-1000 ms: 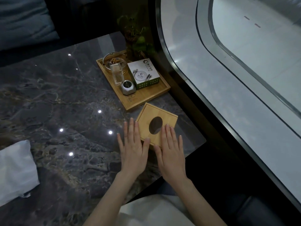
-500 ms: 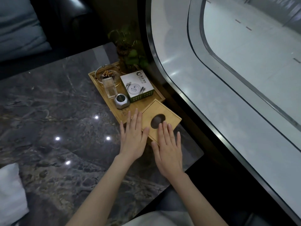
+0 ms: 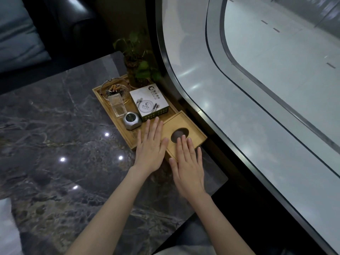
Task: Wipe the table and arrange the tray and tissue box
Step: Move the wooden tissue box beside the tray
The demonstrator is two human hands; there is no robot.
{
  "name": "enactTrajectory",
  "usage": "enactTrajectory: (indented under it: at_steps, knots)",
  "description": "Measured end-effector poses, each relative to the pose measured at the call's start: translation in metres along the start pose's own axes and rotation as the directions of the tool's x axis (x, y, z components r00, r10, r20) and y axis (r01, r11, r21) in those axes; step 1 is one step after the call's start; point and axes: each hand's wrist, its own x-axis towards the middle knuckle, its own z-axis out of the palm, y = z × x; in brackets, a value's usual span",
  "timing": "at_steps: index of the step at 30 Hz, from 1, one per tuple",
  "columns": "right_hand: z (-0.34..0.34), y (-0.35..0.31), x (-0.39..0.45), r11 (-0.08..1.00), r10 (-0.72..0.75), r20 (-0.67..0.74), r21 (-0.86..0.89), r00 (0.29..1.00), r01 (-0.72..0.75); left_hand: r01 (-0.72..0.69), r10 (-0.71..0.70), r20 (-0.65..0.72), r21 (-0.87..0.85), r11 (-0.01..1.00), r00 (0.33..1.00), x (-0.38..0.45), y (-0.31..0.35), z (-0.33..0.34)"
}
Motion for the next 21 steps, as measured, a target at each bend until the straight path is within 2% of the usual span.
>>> enactTrajectory:
  at_steps: [10, 13, 18, 21]
  knots:
    - [-0.007, 0.002, 0.005, 1.0, 0.002, 0.019, -0.022, 1.0, -0.001, 0.002, -0.003, 0.03, 0.02, 1.0, 1.0, 0.009, 0.004, -0.001]
    - [-0.012, 0.001, 0.006, 1.0, -0.007, 0.069, 0.003, 0.998, 0.007, 0.018, -0.018, 0.056, 0.011, 1.0, 0.998, 0.009, 0.006, -0.003]
    - [-0.026, -0.003, 0.009, 0.999, -0.018, 0.117, -0.031, 0.993, 0.022, 0.063, -0.044, 0.205, -0.087, 0.994, 0.978, 0.012, 0.01, -0.018]
    - [-0.037, -0.011, 0.017, 1.0, -0.001, 0.09, 0.029, 0.996, -0.002, 0.113, -0.064, 0.223, -0.216, 0.97, 0.973, 0.005, 0.01, -0.035]
